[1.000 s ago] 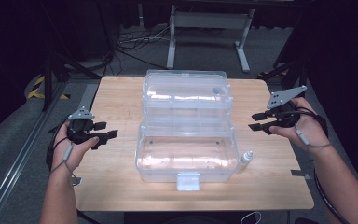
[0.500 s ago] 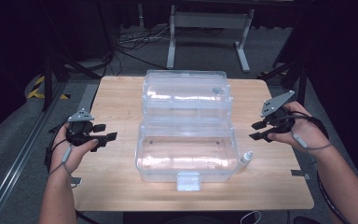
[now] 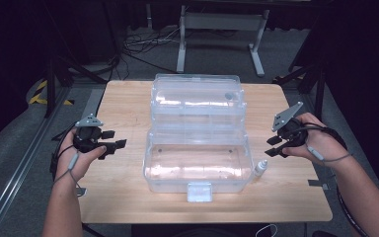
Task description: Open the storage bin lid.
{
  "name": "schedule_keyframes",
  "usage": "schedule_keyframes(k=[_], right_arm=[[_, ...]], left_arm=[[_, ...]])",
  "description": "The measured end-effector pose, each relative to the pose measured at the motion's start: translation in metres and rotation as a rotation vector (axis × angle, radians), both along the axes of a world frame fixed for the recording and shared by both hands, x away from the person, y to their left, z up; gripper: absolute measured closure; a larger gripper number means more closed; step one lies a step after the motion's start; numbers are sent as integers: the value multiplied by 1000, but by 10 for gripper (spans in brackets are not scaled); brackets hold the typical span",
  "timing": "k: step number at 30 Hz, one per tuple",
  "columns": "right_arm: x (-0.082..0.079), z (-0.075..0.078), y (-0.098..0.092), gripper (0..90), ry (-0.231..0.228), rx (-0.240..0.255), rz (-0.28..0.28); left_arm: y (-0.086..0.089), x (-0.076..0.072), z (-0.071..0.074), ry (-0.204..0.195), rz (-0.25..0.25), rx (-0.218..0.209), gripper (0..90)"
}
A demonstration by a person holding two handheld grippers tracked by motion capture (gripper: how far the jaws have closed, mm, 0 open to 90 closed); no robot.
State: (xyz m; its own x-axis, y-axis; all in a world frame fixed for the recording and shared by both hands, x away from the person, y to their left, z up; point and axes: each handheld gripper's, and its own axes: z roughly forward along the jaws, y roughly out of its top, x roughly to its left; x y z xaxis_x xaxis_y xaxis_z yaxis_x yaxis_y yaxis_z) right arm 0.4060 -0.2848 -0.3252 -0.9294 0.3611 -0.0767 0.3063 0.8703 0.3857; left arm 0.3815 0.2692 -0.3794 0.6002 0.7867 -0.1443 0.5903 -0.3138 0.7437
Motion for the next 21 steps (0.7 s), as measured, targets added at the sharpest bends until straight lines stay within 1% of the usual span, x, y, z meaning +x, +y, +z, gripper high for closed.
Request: schedule_keyframes(k=[6,9,10,11,12,14,18,19,21], right_arm=[[0,-7,1,554,27,-35,6],[0,-11,2,541,40,-47,17],[1,-13,3,539,47,-57,26],[0,-14,4,535,57,-67,22],[0,-15,4,533,56,-69,29],[0,-18,6,530,69,-82,26],[2,-28,9,525,86,-116,31],[2,-28,9,525,86,-116,31],[4,-33,10,522,92,-130,36]], left_arm=[[0,0,0,3,-1,1,385],[0,0,0,3,-1,2,385],[0,0,0,3,-1,2,384],[0,0,0,4,-1,2,384],[0,0,0,4,-3,4,384],[0,0,0,5,-1,2,385],[0,-1,0,6,-2,2,384],[0,-1,0,6,-2,2,384],[0,-1,0,7,-3,1,384]])
